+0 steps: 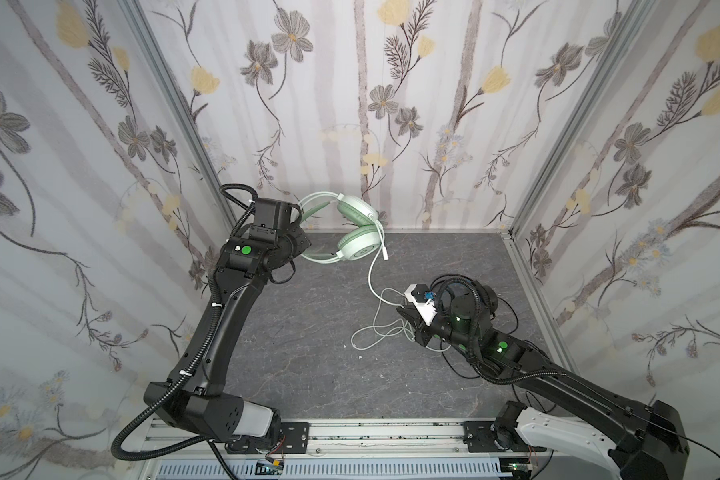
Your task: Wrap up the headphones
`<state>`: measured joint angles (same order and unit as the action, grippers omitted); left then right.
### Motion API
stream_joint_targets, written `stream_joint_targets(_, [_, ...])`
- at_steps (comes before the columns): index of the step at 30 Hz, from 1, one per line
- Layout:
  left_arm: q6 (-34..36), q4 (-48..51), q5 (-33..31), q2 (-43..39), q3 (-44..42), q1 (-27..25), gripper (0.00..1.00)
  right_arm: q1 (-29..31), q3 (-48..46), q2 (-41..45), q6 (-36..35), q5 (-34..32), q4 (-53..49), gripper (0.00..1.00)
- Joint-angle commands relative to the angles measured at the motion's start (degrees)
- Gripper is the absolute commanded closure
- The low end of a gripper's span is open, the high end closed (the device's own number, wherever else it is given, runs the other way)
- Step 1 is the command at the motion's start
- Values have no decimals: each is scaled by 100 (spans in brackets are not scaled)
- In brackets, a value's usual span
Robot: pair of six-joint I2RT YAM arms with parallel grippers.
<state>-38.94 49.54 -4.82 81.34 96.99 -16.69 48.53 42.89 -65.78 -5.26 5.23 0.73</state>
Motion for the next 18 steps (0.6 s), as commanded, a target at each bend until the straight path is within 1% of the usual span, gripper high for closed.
stream_joint_targets(1, [287, -638, -362, -42, -159, -154, 100, 173, 603, 77, -490, -647, -853, 100])
stream_joint_targets(5, [925, -590, -813, -6, -242, -446, 100, 175, 1520, -109, -762, -957, -1457, 100])
stream_joint_targets(9, [1551, -467, -1162, 58, -222, -731, 100, 177, 2465, -515, -1144, -1243, -2115, 100])
stream_joint_targets(14, [2252, -562, -1004, -51, -363, -1071, 100, 170, 3360, -1031, -1506, -1773, -2494, 100])
stream_joint_targets(18, [2583, -513, -812, -208, -514, -1231, 100, 47, 3869, -1378, -1525, -2057, -2498, 100])
